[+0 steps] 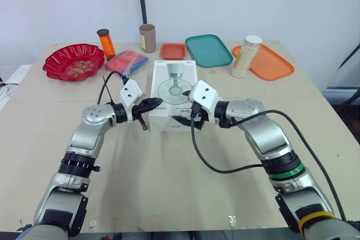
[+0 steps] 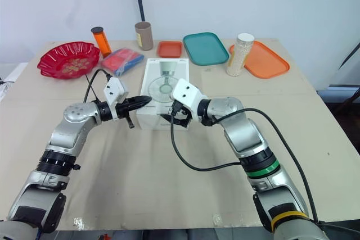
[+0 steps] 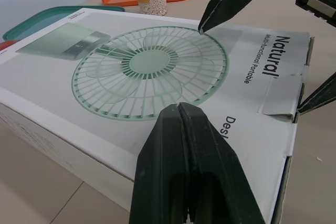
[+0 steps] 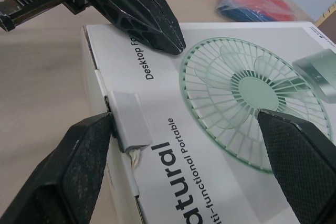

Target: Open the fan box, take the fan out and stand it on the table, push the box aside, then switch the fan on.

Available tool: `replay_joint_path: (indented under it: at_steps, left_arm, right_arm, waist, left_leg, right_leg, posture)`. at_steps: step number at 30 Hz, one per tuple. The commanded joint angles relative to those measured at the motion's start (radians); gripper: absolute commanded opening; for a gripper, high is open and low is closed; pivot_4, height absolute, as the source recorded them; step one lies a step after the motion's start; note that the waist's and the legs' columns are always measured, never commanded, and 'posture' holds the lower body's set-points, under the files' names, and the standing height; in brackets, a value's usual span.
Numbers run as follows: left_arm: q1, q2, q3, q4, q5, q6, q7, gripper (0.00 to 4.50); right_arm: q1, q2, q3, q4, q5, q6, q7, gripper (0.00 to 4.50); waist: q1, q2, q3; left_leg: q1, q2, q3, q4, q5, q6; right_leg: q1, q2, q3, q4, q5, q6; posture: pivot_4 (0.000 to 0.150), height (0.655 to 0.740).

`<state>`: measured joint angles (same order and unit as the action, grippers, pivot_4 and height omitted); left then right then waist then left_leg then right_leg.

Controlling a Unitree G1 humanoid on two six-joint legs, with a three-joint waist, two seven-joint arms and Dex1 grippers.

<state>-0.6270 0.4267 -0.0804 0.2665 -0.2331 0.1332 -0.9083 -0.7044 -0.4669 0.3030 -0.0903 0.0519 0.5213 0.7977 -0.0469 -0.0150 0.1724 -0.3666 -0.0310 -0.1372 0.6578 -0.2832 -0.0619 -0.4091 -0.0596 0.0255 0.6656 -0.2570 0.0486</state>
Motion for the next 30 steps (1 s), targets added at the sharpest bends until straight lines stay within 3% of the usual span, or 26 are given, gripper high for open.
replay_joint_path:
  at_steps: [1, 19, 30]
  left_arm:
    - [0.012, 0.001, -0.001, -0.015, 0.007, 0.001, 0.0, 0.08]
    - [0.025, -0.003, -0.008, -0.02, 0.019, -0.004, 0.0, 0.08]
    - [0.019, 0.032, 0.006, -0.022, 0.01, 0.011, -0.036, 0.08]
  right_arm:
    - [-0.031, 0.005, -0.054, -0.009, 0.015, 0.014, -0.02, 4.5]
    - [-0.066, 0.045, -0.17, 0.048, 0.105, 0.079, -0.076, 4.5]
    - [0.187, -0.083, -0.263, -0.227, 0.336, 0.116, 0.12, 4.5]
  waist:
    - [0.0, 0.0, 0.0]
    - [0.0, 0.0, 0.0]
    - [0.0, 0.001, -0.001]
  left_leg:
    - [0.0, 0.0, 0.0, 0.0, 0.0, 0.0]
    - [0.0, 0.0, 0.0, 0.0, 0.0, 0.0]
    - [0.0, 0.0, 0.0, 0.0, -0.003, 0.005]
  right_leg:
    - [0.0, 0.0, 0.0, 0.0, 0.0, 0.0]
    - [0.0, 0.0, 0.0, 0.0, 0.0, 0.0]
    - [0.0, 0.0, 0.0, 0.0, 0.0, 0.0]
  posture:
    - [0.15, 0.74]
    - [0.15, 0.74]
    - [0.15, 0.74]
